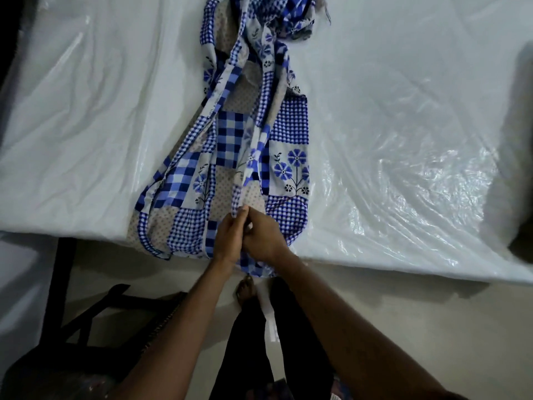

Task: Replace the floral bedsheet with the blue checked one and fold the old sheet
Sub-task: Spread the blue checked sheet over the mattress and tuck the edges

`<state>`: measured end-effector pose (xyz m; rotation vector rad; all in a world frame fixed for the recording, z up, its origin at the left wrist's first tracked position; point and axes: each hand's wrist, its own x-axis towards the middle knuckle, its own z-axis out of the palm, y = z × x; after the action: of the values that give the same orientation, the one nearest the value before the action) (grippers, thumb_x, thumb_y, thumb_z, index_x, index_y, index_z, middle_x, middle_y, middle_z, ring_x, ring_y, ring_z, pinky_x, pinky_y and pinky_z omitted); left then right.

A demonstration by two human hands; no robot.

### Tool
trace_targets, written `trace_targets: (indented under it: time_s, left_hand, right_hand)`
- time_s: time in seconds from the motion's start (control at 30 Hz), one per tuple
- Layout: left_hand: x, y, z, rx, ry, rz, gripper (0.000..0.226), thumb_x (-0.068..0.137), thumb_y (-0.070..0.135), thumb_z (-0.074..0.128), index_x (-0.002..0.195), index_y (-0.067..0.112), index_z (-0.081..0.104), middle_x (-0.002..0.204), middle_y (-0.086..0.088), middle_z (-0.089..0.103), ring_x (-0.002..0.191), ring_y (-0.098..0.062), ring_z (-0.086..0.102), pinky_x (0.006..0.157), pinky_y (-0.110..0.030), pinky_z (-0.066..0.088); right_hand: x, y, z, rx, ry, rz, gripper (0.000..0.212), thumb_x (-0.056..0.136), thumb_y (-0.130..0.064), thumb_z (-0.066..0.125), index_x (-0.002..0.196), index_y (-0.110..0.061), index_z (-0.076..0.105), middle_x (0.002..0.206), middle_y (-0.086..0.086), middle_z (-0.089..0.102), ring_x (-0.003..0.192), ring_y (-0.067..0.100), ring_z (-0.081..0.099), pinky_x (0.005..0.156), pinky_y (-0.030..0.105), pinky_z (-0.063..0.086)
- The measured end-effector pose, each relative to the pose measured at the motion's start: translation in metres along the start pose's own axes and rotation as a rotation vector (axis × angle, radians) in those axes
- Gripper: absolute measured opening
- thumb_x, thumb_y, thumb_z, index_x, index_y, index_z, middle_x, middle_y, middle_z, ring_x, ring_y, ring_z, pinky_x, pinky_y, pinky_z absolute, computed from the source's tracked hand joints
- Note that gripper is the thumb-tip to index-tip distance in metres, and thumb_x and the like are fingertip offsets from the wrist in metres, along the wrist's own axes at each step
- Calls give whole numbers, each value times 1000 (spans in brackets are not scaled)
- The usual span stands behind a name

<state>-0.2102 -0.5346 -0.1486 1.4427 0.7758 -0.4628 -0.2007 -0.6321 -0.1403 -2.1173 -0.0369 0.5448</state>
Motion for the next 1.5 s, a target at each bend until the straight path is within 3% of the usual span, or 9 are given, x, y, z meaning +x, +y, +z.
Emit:
trace_targets:
  time_s: [0.1,0.23,0.47,0.63,0.8,0.93,1.07,1.37,1.5]
  left_hand:
    - [9,1,-18,129,165,-67,23,101,37,55,96,20,69,87,0,69,82,-19,67,69,-34,55]
    - [22,-2,-40,156,274,-88,29,103,29,46,85,13,61,92,-21,60,82,-29,56,71,-42,46]
    - [22,10,-34,110,380,12,40,108,36,33,123,7,56,97,0,55,83,-17,52,83,-33,42]
    - [38,21,-74,557,231,50,72,81,53,75,133,8,53,122,-2,59,107,-24,59,90,-41,53]
    - [42,14,-109,675,88,-68,26,92,28,66,111,11,69,116,-12,68,104,-30,63,92,-39,51]
    - [40,24,-131,396,123,-45,15,97,20,60,107,12,69,115,-7,65,109,-24,60,95,-35,46]
    - [37,24,-184,584,352,23,23,99,14,54,118,5,63,118,-16,64,107,-29,59,79,-29,39]
    - [51,2,-253,737,580,9,27,92,1,54,116,-7,61,122,-32,60,111,-47,57,92,-47,45]
    - [49,4,-223,853,711,138,56,74,6,66,129,4,52,131,-28,50,119,-47,49,94,-52,44]
  right_hand:
    - [3,4,5,184,-152,19,31,80,-16,68,110,-13,70,101,4,74,91,20,69,80,35,56]
    - [-9,43,2,293,35,287,18,77,-38,71,95,-33,71,86,-15,73,83,4,69,81,35,58]
    - [-57,97,-6,-596,-352,401,38,86,-58,54,109,-30,67,113,3,71,110,29,65,99,45,40]
    - [-85,112,-20,-535,-171,435,28,89,-42,60,110,-24,65,113,7,71,106,34,66,82,39,52]
    - [-57,74,4,-302,36,177,28,86,-28,60,112,-23,69,113,7,71,104,31,65,83,38,54]
    - [-9,62,27,-460,-133,2,78,90,-32,64,158,-26,24,166,8,20,150,35,17,118,48,29]
    - [13,72,29,-617,-225,87,80,97,-56,48,160,-36,3,169,0,-10,154,33,-8,118,57,22]
    - [-7,73,28,-635,-180,188,79,94,-57,52,157,-40,8,169,0,-3,153,40,-2,117,60,30]
    - [3,56,25,-622,-8,191,61,91,-48,59,146,-31,37,157,2,33,140,36,34,103,56,44]
